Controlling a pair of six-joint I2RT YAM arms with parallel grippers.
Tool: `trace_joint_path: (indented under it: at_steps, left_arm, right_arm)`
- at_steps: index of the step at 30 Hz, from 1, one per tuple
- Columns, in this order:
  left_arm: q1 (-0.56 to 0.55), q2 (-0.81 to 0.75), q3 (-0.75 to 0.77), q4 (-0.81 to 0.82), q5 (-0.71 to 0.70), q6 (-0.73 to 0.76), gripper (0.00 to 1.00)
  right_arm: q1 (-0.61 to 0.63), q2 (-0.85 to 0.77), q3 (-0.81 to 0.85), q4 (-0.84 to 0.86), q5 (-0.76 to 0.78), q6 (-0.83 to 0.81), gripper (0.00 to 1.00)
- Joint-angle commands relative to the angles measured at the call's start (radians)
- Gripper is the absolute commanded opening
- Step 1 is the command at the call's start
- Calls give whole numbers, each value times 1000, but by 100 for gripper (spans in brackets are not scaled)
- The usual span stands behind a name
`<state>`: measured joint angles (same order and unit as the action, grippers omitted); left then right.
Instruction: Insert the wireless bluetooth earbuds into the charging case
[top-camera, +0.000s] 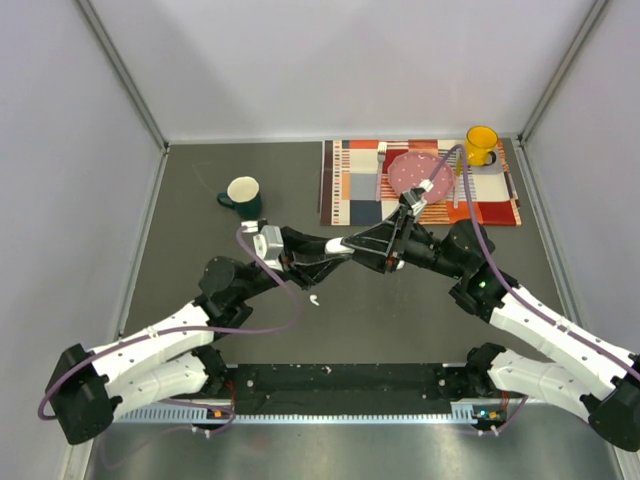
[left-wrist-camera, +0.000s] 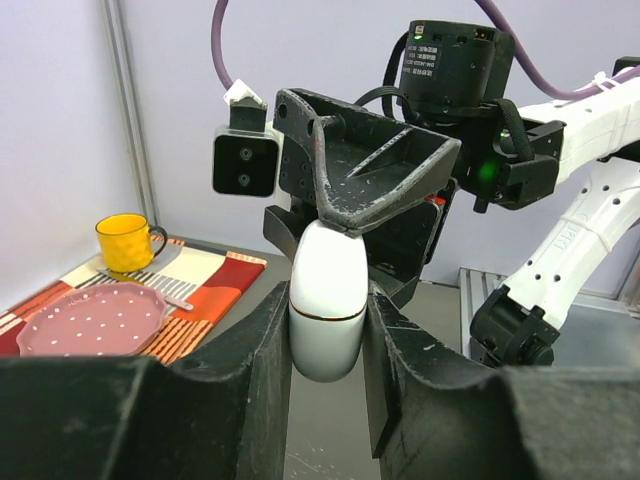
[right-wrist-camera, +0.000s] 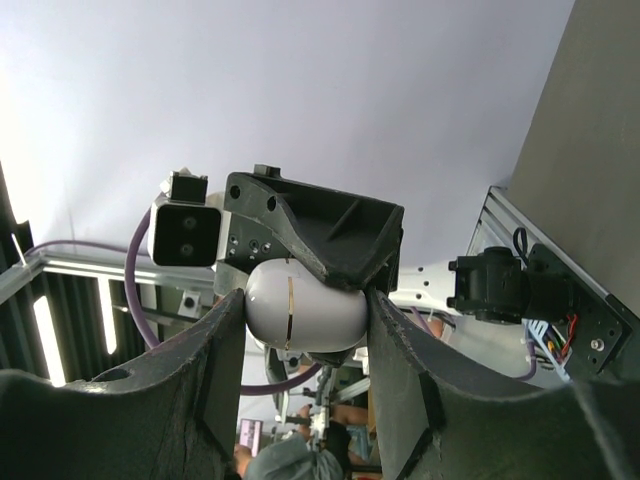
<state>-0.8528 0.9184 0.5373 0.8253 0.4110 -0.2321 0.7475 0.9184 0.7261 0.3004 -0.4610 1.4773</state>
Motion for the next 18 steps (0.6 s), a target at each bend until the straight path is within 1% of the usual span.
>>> trace_joint_path:
  at_steps: [1, 2, 5, 6, 7, 8, 9, 10, 11, 12, 13, 14, 18]
  left_arm:
    - [-8, 14, 41, 37, 20, 4, 4]
    - [-9, 16, 41, 34, 20, 7, 0]
    - [-9, 14, 35, 32, 15, 14, 0]
    - [-9, 13, 27, 44, 8, 14, 0]
    - [-11, 10, 18, 61, 0, 16, 0]
    - [-9, 4, -11, 84, -6, 17, 0]
    - [-9, -3, -28, 150, -6, 19, 0]
    - [-9, -6, -45, 176, -17, 2, 0]
    - [-9, -10, -72, 201, -47, -18, 0]
    - [-8, -15, -83, 227, -52, -35, 0]
    - [-9, -16, -97, 239, -51, -44, 0]
    - [-6, -18, -100, 248, -35, -49, 0]
    - [-6, -13, -119, 310, 6, -73, 0]
  right_arm:
    - [-2, -18, 3, 48, 1, -2, 20]
    - [-2, -18, 6, 45, -1, -3, 21]
    - [-2, -19, 21, 29, -4, -44, 44]
    - [-2, -24, 29, -7, -4, -64, 61]
    - [-2, -32, 41, -45, 4, -93, 68]
    - [-2, -41, 70, -81, 28, -170, 76]
    - [-2, -65, 85, -155, 41, -214, 87]
    - [-4, -78, 104, -199, 56, -259, 92]
    - [-2, -90, 143, -239, 99, -358, 94]
    - [-2, -105, 163, -291, 122, -411, 96]
    - [-2, -127, 185, -384, 142, -457, 96]
    - [-2, -137, 218, -421, 172, -553, 96]
    - [-2, -151, 286, -536, 159, -741, 96]
